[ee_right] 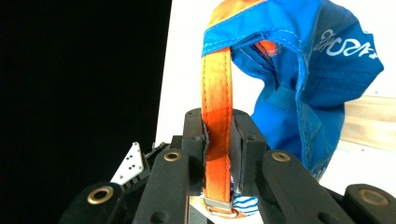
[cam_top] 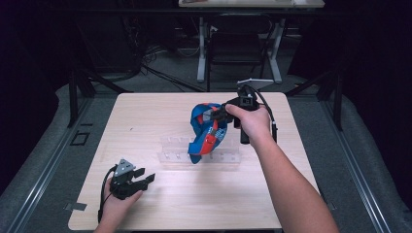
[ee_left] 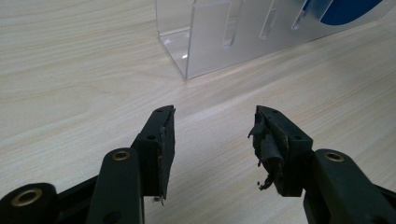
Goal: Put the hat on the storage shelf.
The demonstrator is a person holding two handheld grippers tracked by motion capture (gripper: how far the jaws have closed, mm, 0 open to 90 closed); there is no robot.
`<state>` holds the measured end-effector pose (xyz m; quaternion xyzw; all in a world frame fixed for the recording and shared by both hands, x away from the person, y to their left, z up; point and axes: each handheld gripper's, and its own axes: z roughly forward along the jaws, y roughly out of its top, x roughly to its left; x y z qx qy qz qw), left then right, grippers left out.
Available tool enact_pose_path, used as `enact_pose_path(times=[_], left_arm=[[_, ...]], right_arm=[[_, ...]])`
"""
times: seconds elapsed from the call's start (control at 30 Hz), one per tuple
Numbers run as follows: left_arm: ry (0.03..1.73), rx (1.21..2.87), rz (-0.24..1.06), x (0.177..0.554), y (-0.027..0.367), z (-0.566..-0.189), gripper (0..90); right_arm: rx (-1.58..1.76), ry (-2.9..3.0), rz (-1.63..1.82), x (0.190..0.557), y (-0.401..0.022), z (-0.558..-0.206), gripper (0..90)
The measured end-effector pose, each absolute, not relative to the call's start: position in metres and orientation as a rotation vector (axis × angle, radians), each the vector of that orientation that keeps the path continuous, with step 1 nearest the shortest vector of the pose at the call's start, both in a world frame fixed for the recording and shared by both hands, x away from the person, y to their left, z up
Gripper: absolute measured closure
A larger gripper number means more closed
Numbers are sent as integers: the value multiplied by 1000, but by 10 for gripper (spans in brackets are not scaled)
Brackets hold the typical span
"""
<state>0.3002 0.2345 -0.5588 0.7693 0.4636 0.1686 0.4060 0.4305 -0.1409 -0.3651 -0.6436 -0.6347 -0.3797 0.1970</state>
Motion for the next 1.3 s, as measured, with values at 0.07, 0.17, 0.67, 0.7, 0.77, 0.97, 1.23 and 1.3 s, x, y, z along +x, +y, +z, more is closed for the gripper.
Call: enact_pose_path(times=[0.07,0.17,0.67,0.7,0.77,0.97,1.23,1.3], left_arm=[[1169,1941,426,300,235,-559,492],[1175,1937,426,300,235,-559,492],[1179,1933,424,300,235,-559,491],[1179,1935,420,300,236,-559,491],[1179,1935,421,300,236,-559,492],[1177,1936,424,300,236,-560,492],[1177,1936,422,300,236,-559,491],[1180,1940,423,300,237,-559,490]], right_arm=[[-1799,-1778,-1062,430,-141,-367,775],[-1790,-1806,-1038,429,-143,-370,765],[-1830,-1815,-1024,425,-154,-379,627],[-1830,-1829,-1017,424,-158,-380,614],[-1841,-1818,-1023,424,-159,-381,610],[-1850,-1829,-1021,421,-165,-385,589],[-1853,-1860,-990,414,-171,-392,583],[-1862,-1858,-988,411,-174,-393,581]])
